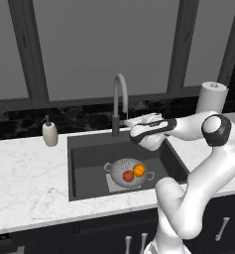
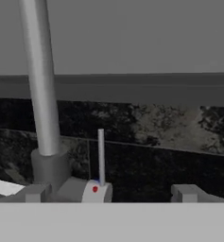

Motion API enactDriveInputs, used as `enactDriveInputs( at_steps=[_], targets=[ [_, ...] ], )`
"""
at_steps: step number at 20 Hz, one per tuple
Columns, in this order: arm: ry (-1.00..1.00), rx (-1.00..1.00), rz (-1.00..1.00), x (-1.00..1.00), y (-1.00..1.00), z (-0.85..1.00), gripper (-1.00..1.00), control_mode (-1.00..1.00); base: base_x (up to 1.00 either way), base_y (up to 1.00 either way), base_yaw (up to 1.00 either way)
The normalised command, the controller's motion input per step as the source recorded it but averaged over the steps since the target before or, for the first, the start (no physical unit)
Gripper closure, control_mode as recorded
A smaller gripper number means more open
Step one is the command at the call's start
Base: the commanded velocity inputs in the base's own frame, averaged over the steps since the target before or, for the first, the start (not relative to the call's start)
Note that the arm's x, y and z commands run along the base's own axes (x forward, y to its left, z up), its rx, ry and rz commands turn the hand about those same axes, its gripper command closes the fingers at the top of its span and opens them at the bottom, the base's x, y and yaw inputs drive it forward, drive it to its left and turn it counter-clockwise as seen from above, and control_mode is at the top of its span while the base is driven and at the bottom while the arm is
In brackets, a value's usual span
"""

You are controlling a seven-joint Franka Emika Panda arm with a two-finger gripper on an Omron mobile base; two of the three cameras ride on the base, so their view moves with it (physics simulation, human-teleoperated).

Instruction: Put the colander in the sink, put the orange, orange in the colander, and turn on the sink faucet and pour water over the colander.

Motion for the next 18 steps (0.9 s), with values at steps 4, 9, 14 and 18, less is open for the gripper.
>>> enactDriveInputs(
  at_steps=[4, 9, 14, 18],
  targets=[
    [0.0, 0.06, 0.0, 0.49, -0.08, -0.29, -1.0, -1.0, 0.0, 0.0, 0.0],
    [0.0, 0.03, 0.0, 0.43, 0.07, -0.39, -1.0, -1.0, 0.0, 0.0, 0.0],
    [0.0, 0.0, 0.0, 0.46, 0.2, -0.11, -1.0, -1.0, 0.0, 0.0, 0.0],
    [0.0, 0.0, 0.0, 0.51, 0.2, 0.0, -1.0, -1.0, 0.0, 0.0, 0.0]
  ],
)
